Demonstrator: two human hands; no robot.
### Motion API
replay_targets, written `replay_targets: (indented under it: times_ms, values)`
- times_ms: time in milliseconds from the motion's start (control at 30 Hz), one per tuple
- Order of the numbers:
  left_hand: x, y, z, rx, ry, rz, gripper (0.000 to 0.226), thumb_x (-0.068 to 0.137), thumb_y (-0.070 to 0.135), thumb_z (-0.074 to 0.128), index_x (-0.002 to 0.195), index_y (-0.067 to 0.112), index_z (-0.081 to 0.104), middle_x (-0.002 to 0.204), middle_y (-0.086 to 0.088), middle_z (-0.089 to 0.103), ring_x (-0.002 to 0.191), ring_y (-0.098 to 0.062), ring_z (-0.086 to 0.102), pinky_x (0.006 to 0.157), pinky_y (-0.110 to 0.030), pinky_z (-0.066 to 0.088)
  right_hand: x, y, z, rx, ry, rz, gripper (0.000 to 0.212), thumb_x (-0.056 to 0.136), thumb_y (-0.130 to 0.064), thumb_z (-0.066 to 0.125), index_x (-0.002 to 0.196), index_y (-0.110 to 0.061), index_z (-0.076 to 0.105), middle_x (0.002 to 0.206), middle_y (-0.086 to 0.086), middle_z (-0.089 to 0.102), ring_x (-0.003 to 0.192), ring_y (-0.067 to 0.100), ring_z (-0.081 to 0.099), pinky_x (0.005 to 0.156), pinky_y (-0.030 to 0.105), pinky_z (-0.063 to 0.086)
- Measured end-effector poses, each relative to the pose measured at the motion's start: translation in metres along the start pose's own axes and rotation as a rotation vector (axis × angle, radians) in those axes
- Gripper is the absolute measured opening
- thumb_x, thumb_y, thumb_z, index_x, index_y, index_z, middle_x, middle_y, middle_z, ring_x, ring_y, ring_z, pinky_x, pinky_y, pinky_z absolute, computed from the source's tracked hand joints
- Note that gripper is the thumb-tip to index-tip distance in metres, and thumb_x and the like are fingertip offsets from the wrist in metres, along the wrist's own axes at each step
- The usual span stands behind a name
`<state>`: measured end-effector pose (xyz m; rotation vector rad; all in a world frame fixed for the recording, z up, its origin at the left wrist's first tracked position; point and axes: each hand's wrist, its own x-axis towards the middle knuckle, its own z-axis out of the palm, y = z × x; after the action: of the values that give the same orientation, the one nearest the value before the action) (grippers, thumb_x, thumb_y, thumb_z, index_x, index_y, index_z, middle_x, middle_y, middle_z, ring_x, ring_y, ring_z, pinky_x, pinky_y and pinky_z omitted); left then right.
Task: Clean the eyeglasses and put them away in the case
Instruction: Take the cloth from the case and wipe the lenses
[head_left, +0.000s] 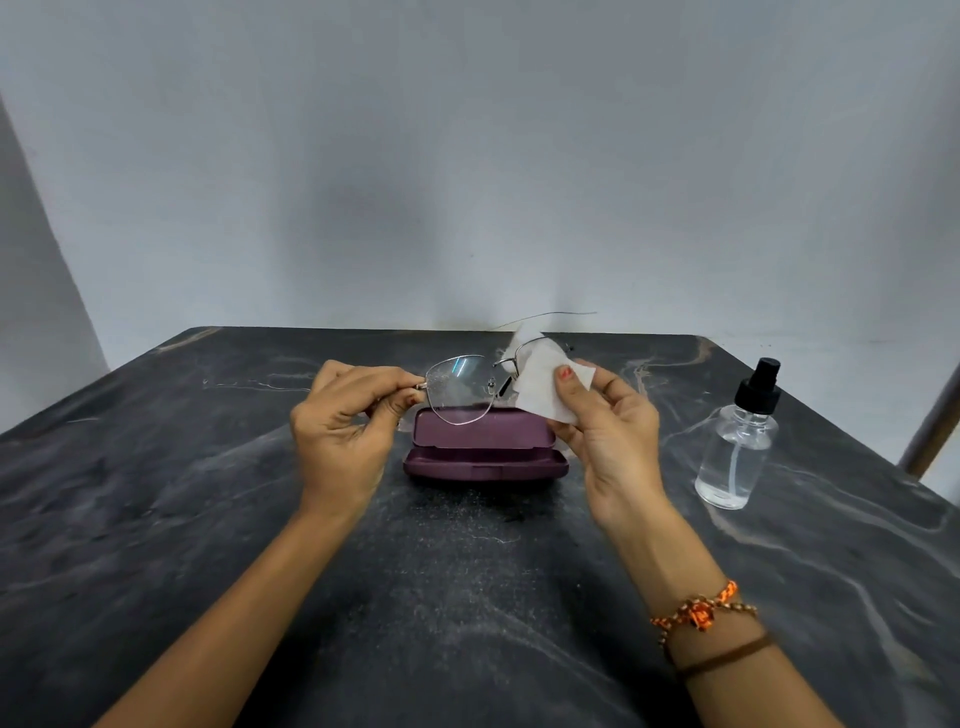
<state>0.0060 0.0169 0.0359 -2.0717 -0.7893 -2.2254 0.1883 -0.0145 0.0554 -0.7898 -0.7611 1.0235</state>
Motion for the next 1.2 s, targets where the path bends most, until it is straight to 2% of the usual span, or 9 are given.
replay_targets:
  times_ms: [100, 167, 333, 533, 700, 833, 1000, 1100, 1200]
  values:
    - [0.0, 0.001, 0.0, 0.006, 0.022, 0.011, 0.017, 0.073, 0.02, 0.066, 0.089, 0.014, 0.064, 0.082, 0.043, 0.06, 0.075, 0.007, 0.052, 0.07, -0.014, 0.04, 0.0, 0.002, 0.001, 0.021, 0.049, 0.014, 0.001, 0.085, -0.008, 0.059, 0.084, -0.009, 0.059, 0.076, 0.001, 0.069, 0.072, 0.013, 0.066, 0.05, 0.02, 0.056]
    - [0.0, 0.003, 0.001, 0.009, 0.04, 0.005, 0.015, 0.074, 0.02, 0.065, 0.088, 0.015, 0.064, 0.081, 0.042, 0.06, 0.075, 0.006, 0.052, 0.07, -0.013, 0.04, 0.001, 0.001, 0.002, 0.11, 0.03, 0.082, 0.007, 0.087, -0.008, 0.055, 0.081, -0.011, 0.058, 0.083, 0.004, 0.066, 0.071, 0.012, 0.066, 0.049, 0.019, 0.055]
    - [0.004, 0.002, 0.0, 0.001, 0.111, -0.002, 0.012, 0.076, 0.019, 0.064, 0.087, 0.015, 0.063, 0.079, 0.041, 0.061, 0.074, 0.006, 0.051, 0.072, -0.013, 0.039, -0.003, 0.002, 0.007, 0.344, -0.107, 0.264, 0.014, 0.091, -0.006, 0.046, 0.081, -0.007, 0.056, 0.062, 0.001, 0.073, 0.057, 0.011, 0.07, 0.048, 0.02, 0.054]
    - [0.005, -0.001, 0.001, -0.023, 0.181, -0.032, 0.016, 0.075, 0.011, 0.067, 0.089, 0.015, 0.063, 0.079, 0.038, 0.063, 0.073, 0.006, 0.053, 0.068, -0.019, 0.041, -0.006, 0.0, 0.01, 0.362, -0.156, 0.309, 0.016, 0.092, -0.007, 0.044, 0.081, -0.008, 0.056, 0.063, 0.0, 0.073, 0.058, 0.01, 0.069, 0.05, 0.022, 0.056]
    - [0.002, 0.002, 0.005, -0.056, 0.16, -0.028, 0.017, 0.078, 0.032, 0.063, 0.085, 0.017, 0.065, 0.079, 0.035, 0.063, 0.073, 0.003, 0.052, 0.065, -0.021, 0.042, -0.013, 0.006, 0.018, 0.333, -0.196, 0.339, 0.015, 0.091, -0.007, 0.045, 0.081, -0.007, 0.056, 0.065, 0.002, 0.073, 0.06, 0.012, 0.07, 0.052, 0.025, 0.058]
    - [-0.002, 0.005, 0.011, -0.059, 0.133, -0.037, 0.015, 0.077, 0.029, 0.064, 0.084, 0.017, 0.065, 0.08, 0.035, 0.063, 0.074, 0.004, 0.053, 0.069, -0.015, 0.041, -0.018, 0.012, 0.024, 0.399, -0.252, 0.373, 0.013, 0.087, -0.011, 0.049, 0.09, -0.001, 0.058, 0.071, 0.006, 0.074, 0.066, 0.016, 0.071, 0.056, 0.029, 0.059]
    - [-0.007, 0.008, 0.016, -0.013, 0.118, -0.023, 0.017, 0.071, 0.012, 0.069, 0.087, 0.012, 0.064, 0.077, 0.006, 0.064, 0.076, 0.007, 0.053, 0.069, -0.016, 0.043, -0.022, 0.012, 0.028, 0.434, -0.297, 0.376, 0.024, 0.068, -0.017, 0.058, 0.087, -0.003, 0.06, 0.073, 0.006, 0.074, 0.068, 0.016, 0.071, 0.061, 0.032, 0.06]
    - [-0.007, 0.009, 0.016, -0.011, 0.09, -0.016, 0.02, 0.069, 0.01, 0.07, 0.088, 0.011, 0.064, 0.077, 0.008, 0.065, 0.077, 0.007, 0.054, 0.069, -0.016, 0.043, -0.024, 0.013, 0.029, 0.447, -0.297, 0.387, 0.029, 0.064, -0.016, 0.06, 0.09, -0.004, 0.059, 0.073, 0.006, 0.074, 0.067, 0.015, 0.071, 0.055, 0.027, 0.059]
    - [-0.01, 0.013, 0.018, -0.002, 0.03, -0.021, 0.017, 0.071, 0.006, 0.064, 0.088, 0.008, 0.065, 0.078, -0.002, 0.068, 0.071, -0.008, 0.056, 0.072, -0.009, 0.039, -0.026, 0.015, 0.031, 0.459, -0.283, 0.384, 0.03, 0.062, -0.014, 0.062, 0.09, -0.003, 0.061, 0.074, 0.007, 0.074, 0.068, 0.015, 0.071, 0.056, 0.024, 0.058]
